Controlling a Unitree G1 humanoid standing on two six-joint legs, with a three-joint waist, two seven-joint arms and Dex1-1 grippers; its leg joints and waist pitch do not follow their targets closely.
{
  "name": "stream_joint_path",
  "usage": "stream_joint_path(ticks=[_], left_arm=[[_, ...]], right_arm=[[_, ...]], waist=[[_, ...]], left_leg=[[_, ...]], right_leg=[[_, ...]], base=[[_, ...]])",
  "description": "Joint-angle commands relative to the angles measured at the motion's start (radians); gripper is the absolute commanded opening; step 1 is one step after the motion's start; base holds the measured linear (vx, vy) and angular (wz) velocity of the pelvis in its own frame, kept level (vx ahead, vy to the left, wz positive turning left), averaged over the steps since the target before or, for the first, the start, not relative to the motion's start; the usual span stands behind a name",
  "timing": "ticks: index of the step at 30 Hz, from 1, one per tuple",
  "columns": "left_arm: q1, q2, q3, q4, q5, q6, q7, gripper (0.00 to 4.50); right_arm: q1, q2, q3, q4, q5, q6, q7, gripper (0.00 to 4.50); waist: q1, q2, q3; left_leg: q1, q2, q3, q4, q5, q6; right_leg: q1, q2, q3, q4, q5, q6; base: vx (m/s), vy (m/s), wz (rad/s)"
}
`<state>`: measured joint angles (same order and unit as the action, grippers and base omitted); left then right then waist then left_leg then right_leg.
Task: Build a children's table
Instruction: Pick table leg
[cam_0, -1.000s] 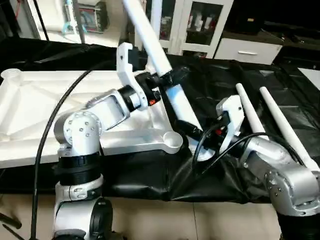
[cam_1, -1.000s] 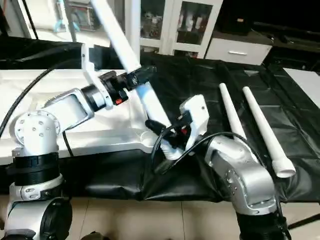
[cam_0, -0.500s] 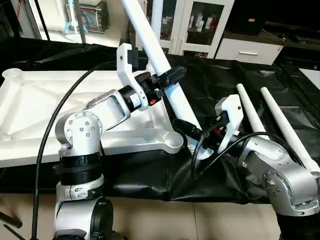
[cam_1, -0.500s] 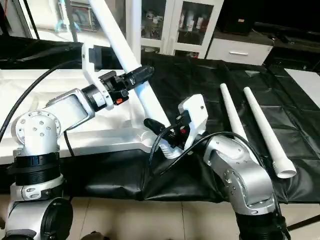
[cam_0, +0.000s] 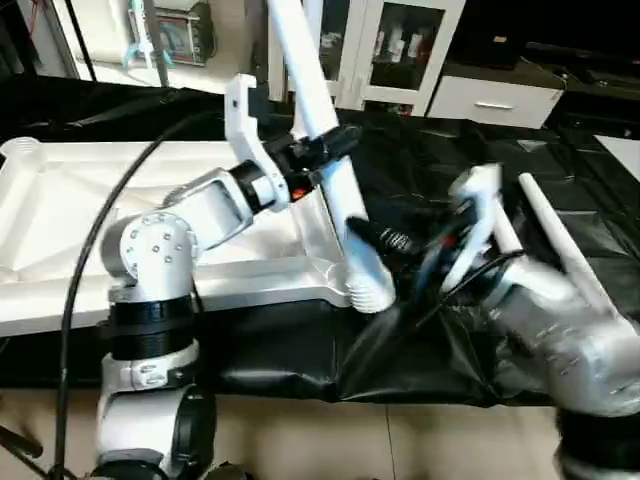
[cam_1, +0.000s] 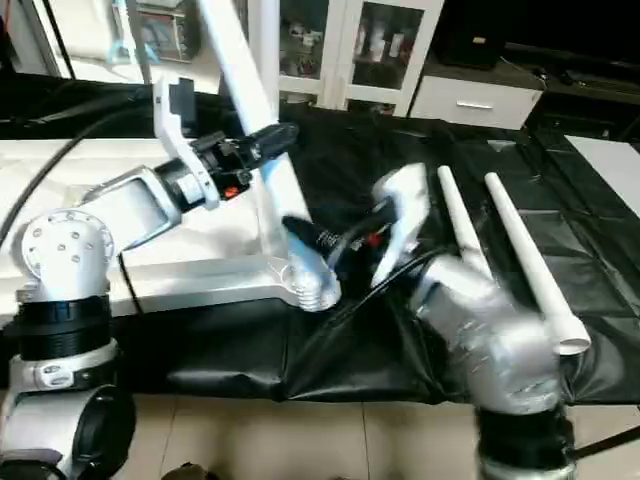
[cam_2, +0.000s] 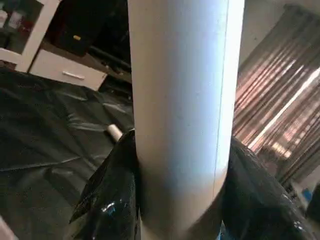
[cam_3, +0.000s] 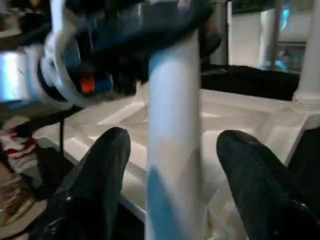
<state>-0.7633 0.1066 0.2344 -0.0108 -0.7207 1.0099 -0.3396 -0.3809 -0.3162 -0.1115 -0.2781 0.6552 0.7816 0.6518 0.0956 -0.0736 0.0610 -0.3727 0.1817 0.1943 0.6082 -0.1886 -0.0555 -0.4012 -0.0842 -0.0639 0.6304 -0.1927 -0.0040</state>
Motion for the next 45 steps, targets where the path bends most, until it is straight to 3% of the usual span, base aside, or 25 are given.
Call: stream_joint_path(ticks=[1, 2, 3, 8, 12, 17, 21, 25, 34, 35, 43, 45], left_arm=[[-0.042, 0.008, -0.025, 0.011, 0.005, -0.01, -0.02, 1.82], [-0.046, 0.012, -0.029, 0.014, 0.006, -0.013, -0.023, 1.82], [-0.049, 0.017, -0.034, 0.017, 0.008, -0.016, -0.031, 1.82], [-0.059, 0.027, -0.047, 0.023, 0.009, -0.025, -0.056, 1.8], [-0.063, 0.03, -0.054, 0.023, 0.006, -0.031, -0.068, 1.8], [-0.064, 0.038, -0.08, 0.015, 0.001, -0.041, -0.112, 1.8], [-0.055, 0.062, -0.142, -0.013, 0.013, -0.059, -0.185, 1.8], [-0.056, 0.074, -0.183, -0.034, 0.011, -0.055, -0.231, 1.8], [-0.06, 0.1, -0.259, -0.045, 0.023, -0.074, -0.309, 1.8], [-0.061, 0.102, -0.264, -0.045, 0.025, -0.075, -0.316, 1.8], [-0.062, 0.105, -0.27, -0.046, 0.026, -0.075, -0.323, 1.8], [-0.067, 0.107, -0.283, -0.042, 0.031, -0.081, -0.337, 1.8]], right_arm=[[-0.023, -0.061, -0.055, 0.038, 0.046, 0.044, 0.057, 3.38], [-0.03, -0.082, -0.062, 0.051, 0.053, 0.056, 0.075, 3.48], [-0.036, -0.109, -0.07, 0.067, 0.064, 0.075, 0.1, 3.6], [-0.039, -0.218, -0.078, 0.131, 0.099, 0.157, 0.193, 4.13], [-0.042, -0.248, -0.081, 0.159, 0.136, 0.197, 0.221, 4.44], [-0.047, -0.252, -0.039, 0.147, 0.155, 0.23, 0.247, 4.47], [-0.053, -0.25, 0.048, 0.137, 0.099, 0.199, 0.26, 4.47], [-0.054, -0.269, 0.147, 0.146, -0.012, 0.102, 0.274, 4.47], [-0.083, -0.262, 0.185, 0.178, -0.033, 0.051, 0.309, 4.47], [-0.084, -0.264, 0.189, 0.18, -0.035, 0.048, 0.32, 4.19], [-0.083, -0.268, 0.195, 0.181, -0.038, 0.046, 0.332, 4.19], [-0.076, -0.288, 0.218, 0.176, -0.042, 0.047, 0.368, 3.97]], waist=[[0.003, -0.002, -0.069], [0.008, 0.002, -0.07], [0.008, -0.005, -0.07], [0.018, -0.011, -0.071], [0.02, -0.014, -0.07], [0.021, -0.017, -0.07], [0.02, -0.019, -0.07], [0.018, -0.021, -0.07], [0.018, -0.026, -0.07], [0.017, -0.026, -0.069], [0.018, -0.027, -0.07], [0.017, -0.032, -0.071]], left_leg=[[0.016, 0.043, -0.023, -0.07, -0.11, -0.011], [0.018, 0.043, -0.021, -0.068, -0.102, -0.01], [0.015, 0.043, -0.021, -0.068, -0.092, -0.007], [0.015, 0.044, -0.019, -0.063, -0.068, 0.01], [0.014, 0.044, -0.019, -0.062, -0.075, 0.012], [0.015, 0.046, -0.02, -0.063, -0.074, 0.008], [0.015, 0.048, -0.021, -0.065, -0.071, -0.002], [0.014, 0.049, -0.02, -0.066, -0.081, -0.024], [0.015, 0.049, -0.02, -0.066, -0.084, -0.016], [0.015, 0.05, -0.02, -0.066, -0.089, -0.015], [0.016, 0.049, -0.019, -0.065, -0.079, -0.014], [0.015, 0.049, -0.019, -0.064, -0.075, -0.011]], right_leg=[[0.052, -0.057, 0.048, -0.071, -0.106, -0.156], [0.053, -0.058, 0.049, -0.072, -0.109, -0.154], [0.054, -0.058, 0.049, -0.071, -0.103, -0.153], [0.055, -0.062, 0.049, -0.071, -0.107, -0.172], [0.055, -0.063, 0.047, -0.074, -0.142, -0.175], [0.051, -0.064, 0.046, -0.076, -0.169, -0.165], [0.049, -0.065, 0.045, -0.075, -0.174, -0.159], [0.049, -0.066, 0.047, -0.073, -0.168, -0.155], [0.05, -0.064, 0.048, -0.071, -0.156, -0.161], [0.049, -0.064, 0.047, -0.072, -0.158, -0.163], [0.051, -0.064, 0.048, -0.069, -0.136, -0.174], [0.052, -0.063, 0.048, -0.068, -0.129, -0.177]], base=[[0.0, 0.0, 0.0], [0.0, 0.0, 0.0], [0.0, 0.0, 0.0], [0.0, 0.0, 0.0], [0.0, 0.0, 0.0], [0.0, 0.0, 0.0], [0.0, 0.0, 0.0], [0.0, 0.0, 0.0], [0.0, 0.0, 0.0], [0.0, 0.0, 0.0], [0.0, 0.0, 0.0], [0.0, 0.0, 0.0]])
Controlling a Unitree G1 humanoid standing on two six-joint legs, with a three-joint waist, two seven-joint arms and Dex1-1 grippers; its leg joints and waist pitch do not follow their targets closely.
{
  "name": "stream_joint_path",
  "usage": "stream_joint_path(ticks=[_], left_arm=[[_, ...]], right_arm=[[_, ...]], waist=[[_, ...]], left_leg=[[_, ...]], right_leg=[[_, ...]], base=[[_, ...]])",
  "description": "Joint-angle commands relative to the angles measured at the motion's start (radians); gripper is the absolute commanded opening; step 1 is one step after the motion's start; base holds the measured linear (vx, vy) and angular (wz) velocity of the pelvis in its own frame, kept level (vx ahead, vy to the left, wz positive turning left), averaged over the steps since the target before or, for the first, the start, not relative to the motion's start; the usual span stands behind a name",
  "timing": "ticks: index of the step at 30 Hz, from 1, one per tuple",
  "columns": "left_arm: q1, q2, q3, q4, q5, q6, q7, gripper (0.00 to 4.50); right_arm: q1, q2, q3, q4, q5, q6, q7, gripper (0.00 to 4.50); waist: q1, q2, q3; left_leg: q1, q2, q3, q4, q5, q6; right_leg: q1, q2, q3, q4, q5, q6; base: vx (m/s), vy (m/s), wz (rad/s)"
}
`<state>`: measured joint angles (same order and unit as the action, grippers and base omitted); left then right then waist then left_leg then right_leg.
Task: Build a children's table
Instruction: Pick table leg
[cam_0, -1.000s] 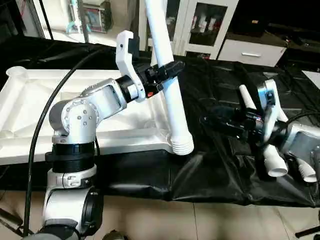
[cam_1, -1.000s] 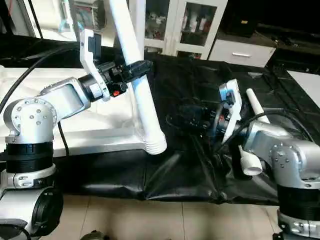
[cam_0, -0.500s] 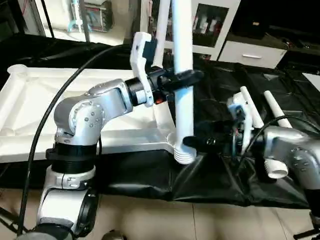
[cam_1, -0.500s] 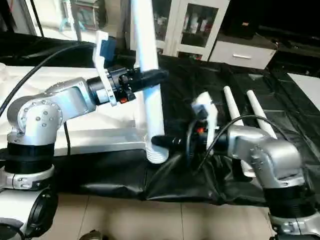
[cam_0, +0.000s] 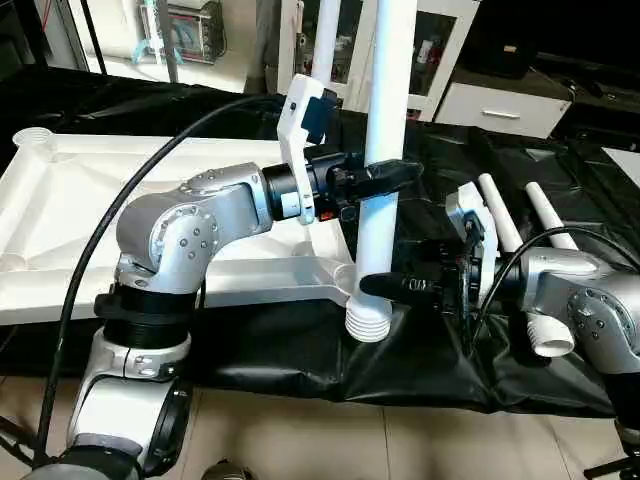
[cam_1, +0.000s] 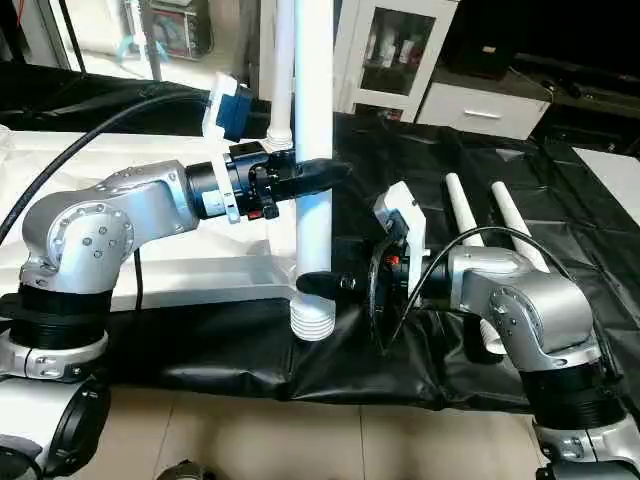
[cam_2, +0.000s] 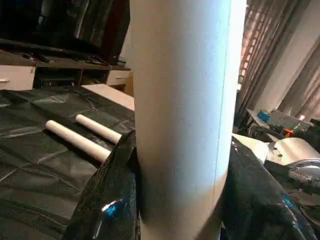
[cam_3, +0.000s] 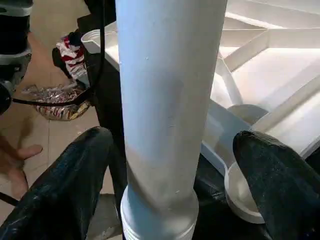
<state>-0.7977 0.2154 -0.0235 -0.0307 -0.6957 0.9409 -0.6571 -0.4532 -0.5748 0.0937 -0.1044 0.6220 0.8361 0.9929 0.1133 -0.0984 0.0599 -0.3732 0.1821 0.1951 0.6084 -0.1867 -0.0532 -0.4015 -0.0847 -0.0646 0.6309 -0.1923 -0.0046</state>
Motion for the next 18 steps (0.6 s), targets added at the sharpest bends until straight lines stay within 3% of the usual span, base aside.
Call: stream_joint_path(ticks=[1, 8, 9, 13, 18], left_arm=[[-0.039, 0.001, -0.04, -0.017, 0.013, -0.021, -0.034, 1.8], [-0.047, 0.001, -0.063, -0.013, 0.022, -0.033, -0.054, 1.8], [-0.048, 0.002, -0.067, -0.012, 0.024, -0.035, -0.059, 1.8], [-0.048, 0.008, -0.077, -0.009, 0.031, -0.04, -0.073, 1.8], [-0.042, 0.016, -0.085, -0.018, 0.029, -0.035, -0.088, 1.8]], right_arm=[[0.003, -0.047, 0.035, -0.002, -0.015, -0.007, 0.056, 3.97], [0.002, -0.051, 0.073, 0.005, -0.044, -0.029, 0.077, 3.83], [0.0, -0.049, 0.077, 0.009, -0.049, -0.032, 0.077, 4.1], [-0.008, -0.048, 0.09, 0.017, -0.064, -0.044, 0.076, 4.41], [-0.012, -0.042, 0.103, 0.028, -0.086, -0.064, 0.067, 4.5]], waist=[[0.002, -0.006, -0.069], [0.0, -0.009, -0.069], [0.001, -0.009, -0.068], [0.0, -0.011, -0.069], [0.0, -0.01, -0.069]], left_leg=[[0.016, 0.049, -0.021, -0.065, -0.083, -0.011], [0.016, 0.05, -0.021, -0.064, -0.081, -0.017], [0.016, 0.05, -0.021, -0.064, -0.081, -0.017], [0.015, 0.05, -0.021, -0.063, -0.079, -0.013], [0.017, 0.05, -0.02, -0.064, -0.081, -0.019]], right_leg=[[0.053, -0.063, 0.048, -0.07, -0.142, -0.171], [0.052, -0.065, 0.049, -0.068, -0.139, -0.175], [0.052, -0.065, 0.049, -0.068, -0.139, -0.175], [0.052, -0.065, 0.049, -0.068, -0.136, -0.178], [0.051, -0.065, 0.049, -0.067, -0.138, -0.178]], base=[[0.0, 0.0, 0.0], [0.0, 0.0, 0.0], [0.0, 0.0, 0.0], [0.0, 0.0, 0.0], [0.0, 0.0, 0.0]])
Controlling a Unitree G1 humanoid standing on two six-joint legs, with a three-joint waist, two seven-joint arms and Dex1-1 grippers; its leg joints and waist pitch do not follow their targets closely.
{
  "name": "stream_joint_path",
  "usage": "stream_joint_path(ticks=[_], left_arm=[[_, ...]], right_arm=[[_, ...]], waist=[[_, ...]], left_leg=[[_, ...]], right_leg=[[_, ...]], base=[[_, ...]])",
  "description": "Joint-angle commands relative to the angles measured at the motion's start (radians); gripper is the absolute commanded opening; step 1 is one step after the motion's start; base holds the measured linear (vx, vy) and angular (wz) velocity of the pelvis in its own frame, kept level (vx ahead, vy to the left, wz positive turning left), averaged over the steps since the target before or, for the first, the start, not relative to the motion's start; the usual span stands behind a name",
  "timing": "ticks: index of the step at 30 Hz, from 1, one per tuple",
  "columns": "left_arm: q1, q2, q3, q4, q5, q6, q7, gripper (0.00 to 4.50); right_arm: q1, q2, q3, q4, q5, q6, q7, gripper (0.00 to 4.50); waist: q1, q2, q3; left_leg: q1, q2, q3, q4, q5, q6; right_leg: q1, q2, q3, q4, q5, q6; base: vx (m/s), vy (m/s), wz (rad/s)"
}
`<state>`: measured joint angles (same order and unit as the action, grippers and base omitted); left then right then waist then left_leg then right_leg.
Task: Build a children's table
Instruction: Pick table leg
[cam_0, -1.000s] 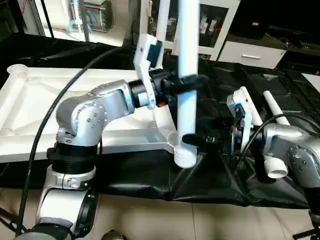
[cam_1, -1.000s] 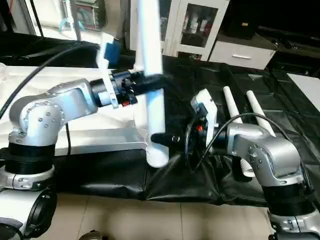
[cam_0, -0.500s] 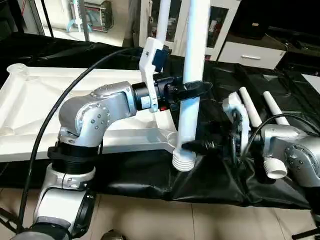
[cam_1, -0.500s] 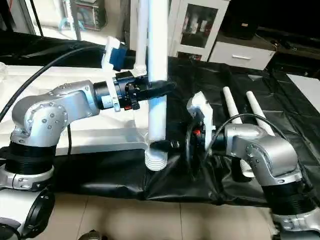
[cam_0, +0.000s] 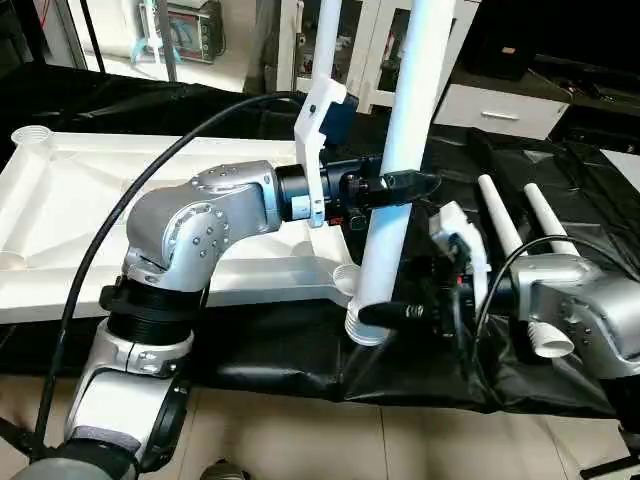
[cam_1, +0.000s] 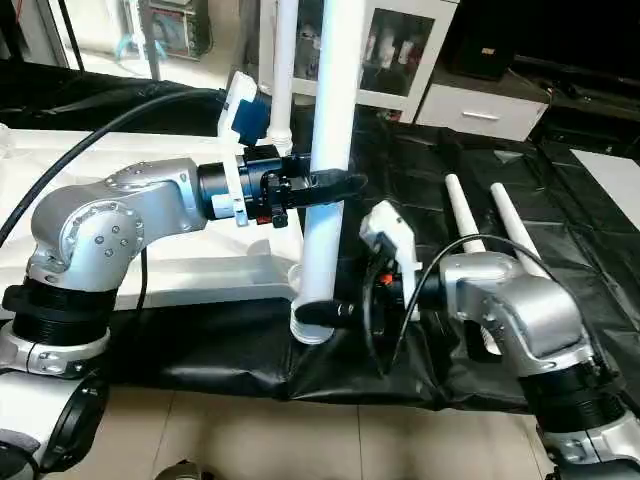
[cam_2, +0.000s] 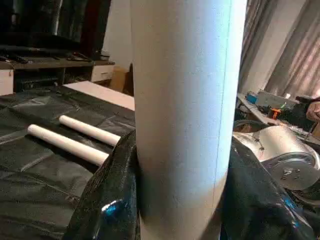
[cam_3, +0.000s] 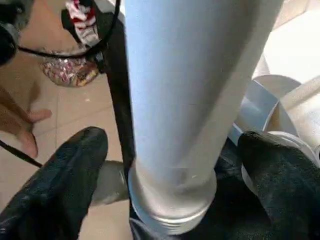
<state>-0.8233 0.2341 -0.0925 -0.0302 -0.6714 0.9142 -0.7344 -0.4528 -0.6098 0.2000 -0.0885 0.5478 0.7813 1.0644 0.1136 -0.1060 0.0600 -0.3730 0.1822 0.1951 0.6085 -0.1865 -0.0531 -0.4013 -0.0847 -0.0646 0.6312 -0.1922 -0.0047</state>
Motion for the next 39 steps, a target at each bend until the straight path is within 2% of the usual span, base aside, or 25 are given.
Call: stream_joint_path(ticks=[1, 15, 27, 28, 31, 33, 37, 38, 39], left_arm=[[-0.015, -0.002, -0.018, -0.021, 0.004, -0.009, -0.012, 1.8], [-0.011, 0.001, -0.029, -0.03, 0.002, -0.004, -0.03, 1.8], [-0.012, 0.005, -0.033, -0.043, -0.007, 0.004, -0.045, 1.8], [-0.012, 0.005, -0.033, -0.043, -0.007, 0.004, -0.045, 1.8], [-0.014, 0.003, -0.035, -0.047, -0.011, 0.008, -0.048, 1.8], [-0.015, 0.001, -0.036, -0.048, -0.013, 0.01, -0.049, 1.8], [-0.014, -0.003, -0.039, -0.051, -0.014, 0.011, -0.05, 1.79], [-0.014, -0.003, -0.039, -0.051, -0.014, 0.011, -0.05, 1.79], [-0.015, -0.006, -0.041, -0.05, -0.013, 0.011, -0.05, 1.79]], right_arm=[[-0.013, -0.006, -0.003, 0.012, -0.013, -0.01, -0.005, 4.5], [-0.026, 0.031, -0.019, 0.025, -0.011, -0.025, -0.022, 4.5], [-0.031, 0.036, -0.008, 0.04, -0.033, -0.028, -0.025, 4.5], [-0.031, 0.036, -0.008, 0.04, -0.033, -0.028, -0.025, 4.23], [-0.035, 0.042, -0.002, 0.046, -0.036, -0.028, -0.023, 4.12], [-0.036, 0.042, 0.0, 0.047, -0.038, -0.03, -0.023, 3.82], [-0.037, 0.044, 0.001, 0.049, -0.04, -0.031, -0.023, 3.52], [-0.037, 0.044, 0.001, 0.049, -0.04, -0.031, -0.023, 3.3], [-0.038, 0.045, 0.003, 0.05, -0.041, -0.032, -0.022, 3.3]], waist=[[0.0, -0.003, -0.069], [0.0, -0.001, -0.071], [0.0, 0.0, -0.071], [0.0, 0.001, -0.071], [0.0, 0.002, -0.071], [0.0, 0.002, -0.071], [0.0, 0.003, -0.071], [0.0, 0.003, -0.071], [0.0, 0.003, -0.071]], left_leg=[[0.017, 0.05, -0.021, -0.064, -0.081, -0.018], [0.017, 0.05, -0.021, -0.064, -0.079, -0.019], [0.018, 0.049, -0.02, -0.064, -0.084, -0.023], [0.017, 0.049, -0.021, -0.064, -0.083, -0.024], [0.018, 0.049, -0.021, -0.064, -0.083, -0.025], [0.017, 0.049, -0.021, -0.064, -0.081, -0.024], [0.018, 0.05, -0.021, -0.064, -0.085, -0.025], [0.019, 0.049, -0.021, -0.064, -0.085, -0.025], [0.018, 0.049, -0.021, -0.064, -0.085, -0.025]], right_leg=[[0.051, -0.064, 0.049, -0.067, -0.136, -0.179], [0.053, -0.063, 0.048, -0.064, -0.108, -0.191], [0.053, -0.063, 0.048, -0.064, -0.108, -0.193], [0.053, -0.063, 0.048, -0.064, -0.107, -0.194], [0.053, -0.063, 0.048, -0.063, -0.103, -0.194], [0.054, -0.064, 0.049, -0.063, -0.098, -0.195], [0.054, -0.063, 0.048, -0.063, -0.097, -0.197], [0.054, -0.063, 0.048, -0.063, -0.097, -0.198], [0.054, -0.063, 0.048, -0.062, -0.096, -0.198]], base=[[0.0, 0.0, 0.0], [0.0, 0.0, 0.0], [0.0, 0.0, 0.0], [0.0, 0.0, 0.0], [0.0, 0.0, 0.0], [0.0, 0.0, 0.0], [0.0, 0.0, 0.0], [0.0, 0.0, 0.0], [0.0, 0.0, 0.0]])
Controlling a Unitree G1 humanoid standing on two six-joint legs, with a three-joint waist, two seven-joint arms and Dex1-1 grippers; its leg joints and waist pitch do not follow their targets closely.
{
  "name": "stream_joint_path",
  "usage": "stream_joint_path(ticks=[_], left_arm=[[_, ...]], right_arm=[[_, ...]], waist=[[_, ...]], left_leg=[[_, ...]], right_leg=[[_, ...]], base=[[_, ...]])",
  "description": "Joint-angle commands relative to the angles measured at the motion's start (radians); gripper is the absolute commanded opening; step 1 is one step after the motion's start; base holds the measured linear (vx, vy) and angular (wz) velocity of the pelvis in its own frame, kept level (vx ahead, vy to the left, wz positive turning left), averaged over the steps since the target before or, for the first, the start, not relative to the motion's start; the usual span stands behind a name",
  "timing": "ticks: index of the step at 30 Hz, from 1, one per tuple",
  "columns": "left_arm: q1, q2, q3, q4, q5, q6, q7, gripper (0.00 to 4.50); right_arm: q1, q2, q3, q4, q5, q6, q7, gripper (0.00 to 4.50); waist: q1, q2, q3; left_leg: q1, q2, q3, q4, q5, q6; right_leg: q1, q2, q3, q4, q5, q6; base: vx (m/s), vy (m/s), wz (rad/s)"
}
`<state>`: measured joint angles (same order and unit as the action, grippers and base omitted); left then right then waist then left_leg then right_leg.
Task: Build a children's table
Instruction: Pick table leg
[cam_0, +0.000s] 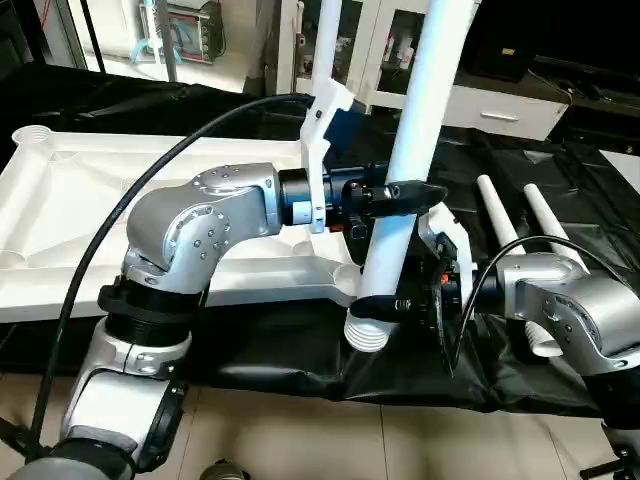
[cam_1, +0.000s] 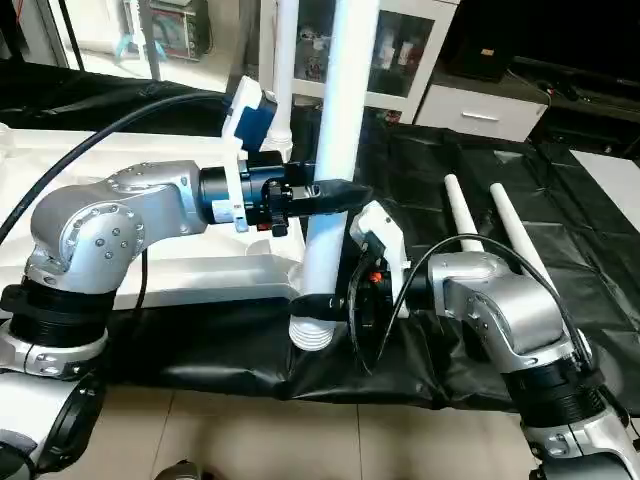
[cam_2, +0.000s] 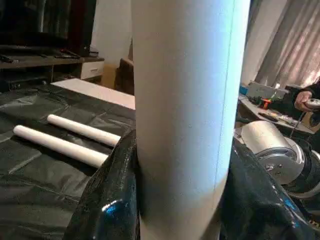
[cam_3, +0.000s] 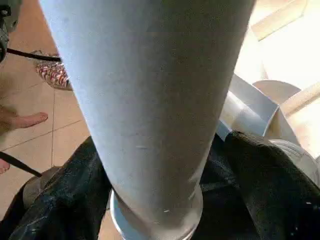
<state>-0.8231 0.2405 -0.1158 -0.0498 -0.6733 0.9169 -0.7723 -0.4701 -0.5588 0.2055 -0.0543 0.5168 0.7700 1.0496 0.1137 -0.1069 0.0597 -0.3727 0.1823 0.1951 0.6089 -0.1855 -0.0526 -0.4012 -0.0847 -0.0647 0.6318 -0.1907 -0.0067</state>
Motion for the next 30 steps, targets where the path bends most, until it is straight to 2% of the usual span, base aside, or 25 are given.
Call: stream_joint_path(ticks=[1, 9, 10, 15, 17, 19, 24, 25, 28, 29, 30], left_arm=[[-0.017, -0.017, -0.018, -0.026, -0.007, 0.004, -0.01, 1.79], [-0.025, -0.022, -0.012, -0.015, -0.007, -0.003, -0.007, 1.79], [-0.026, -0.023, -0.011, -0.014, -0.007, -0.003, -0.007, 1.79], [-0.025, -0.021, -0.011, -0.016, -0.001, -0.009, -0.003, 1.79], [-0.025, -0.017, -0.004, -0.018, 0.007, 0.005, 0.023, 1.79], [-0.023, -0.012, 0.002, -0.025, -0.01, 0.025, 0.015, 2.49], [-0.025, -0.005, 0.008, -0.027, -0.013, 0.033, 0.007, 2.69], [-0.026, -0.004, 0.013, -0.023, -0.014, 0.035, 0.006, 2.91], [-0.031, -0.003, 0.021, -0.014, -0.016, 0.039, 0.014, 3.01], [-0.032, -0.002, 0.022, -0.013, -0.017, 0.041, 0.013, 3.27], [-0.032, -0.002, 0.023, -0.013, -0.017, 0.042, 0.015, 3.35]], right_arm=[[-0.02, -0.005, 0.002, 0.016, -0.013, -0.022, -0.005, 3.26], [-0.018, -0.003, 0.003, 0.015, -0.019, -0.018, 0.004, 2.56], [-0.018, -0.002, 0.003, 0.016, -0.019, -0.018, 0.004, 2.46], [-0.016, -0.002, 0.0, 0.016, -0.02, -0.019, 0.004, 2.16], [-0.015, -0.003, -0.001, 0.017, -0.021, -0.02, 0.004, 2.02], [-0.015, -0.004, -0.003, 0.017, -0.022, -0.022, 0.004, 1.94], [-0.013, -0.005, -0.008, 0.019, -0.022, -0.026, 0.004, 1.91], [-0.013, -0.004, -0.01, 0.017, -0.022, -0.026, 0.003, 1.91], [-0.013, -0.001, -0.015, 0.016, -0.022, -0.028, 0.001, 1.91], [-0.013, 0.0, -0.017, 0.017, -0.023, -0.03, -0.001, 1.91], [-0.013, 0.001, -0.018, 0.017, -0.023, -0.03, -0.001, 1.91]], waist=[[0.0, 0.004, -0.071], [0.0, 0.004, -0.071], [0.0, 0.006, -0.071], [0.0, 0.003, -0.071], [0.0, 0.005, -0.071], [0.0, 0.005, -0.071], [0.0, 0.005, -0.071], [0.0, 0.005, -0.071], [0.0, 0.005, -0.071], [0.0, 0.009, -0.072], [-0.001, 0.008, -0.072]], left_leg=[[0.017, 0.049, -0.021, -0.064, -0.087, -0.025], [0.018, 0.05, -0.021, -0.064, -0.088, -0.025], [0.018, 0.049, -0.021, -0.064, -0.089, -0.026], [0.017, 0.049, -0.021, -0.064, -0.092, -0.026], [0.018, 0.05, -0.022, -0.064, -0.087, -0.025], [0.018, 0.049, -0.021, -0.064, -0.09, -0.026], [0.018, 0.049, -0.021, -0.064, -0.092, -0.027], [0.019, 0.049, -0.021, -0.064, -0.089, -0.026], [0.019, 0.049, -0.021, -0.064, -0.091, -0.029], [0.019, 0.049, -0.022, -0.064, -0.091, -0.03], [0.019, 0.049, -0.022, -0.064, -0.09, -0.03]], right_leg=[[0.054, -0.063, 0.048, -0.063, -0.097, -0.196], [0.053, -0.063, 0.048, -0.064, -0.102, -0.192], [0.054, -0.063, 0.048, -0.064, -0.101, -0.193], [0.054, -0.063, 0.048, -0.064, -0.106, -0.192], [0.054, -0.064, 0.048, -0.063, -0.098, -0.194], [0.053, -0.063, 0.048, -0.064, -0.101, -0.195], [0.053, -0.063, 0.048, -0.064, -0.102, -0.196], [0.053, -0.062, 0.048, -0.063, -0.099, -0.195], [0.054, -0.063, 0.048, -0.064, -0.103, -0.196], [0.054, -0.063, 0.048, -0.062, -0.099, -0.197], [0.054, -0.062, 0.048, -0.063, -0.095, -0.197]], base=[[0.0, 0.0, 0.0], [0.0, 0.0, 0.0], [0.0, 0.0, 0.0], [0.0, 0.0, 0.0], [0.0, 0.0, 0.0], [0.0, 0.0, 0.0], [0.0, 0.0, 0.0], [0.0, 0.0, 0.0], [0.0, 0.0, 0.0], [0.0, 0.0, 0.0], [0.0, 0.0, 0.0]])
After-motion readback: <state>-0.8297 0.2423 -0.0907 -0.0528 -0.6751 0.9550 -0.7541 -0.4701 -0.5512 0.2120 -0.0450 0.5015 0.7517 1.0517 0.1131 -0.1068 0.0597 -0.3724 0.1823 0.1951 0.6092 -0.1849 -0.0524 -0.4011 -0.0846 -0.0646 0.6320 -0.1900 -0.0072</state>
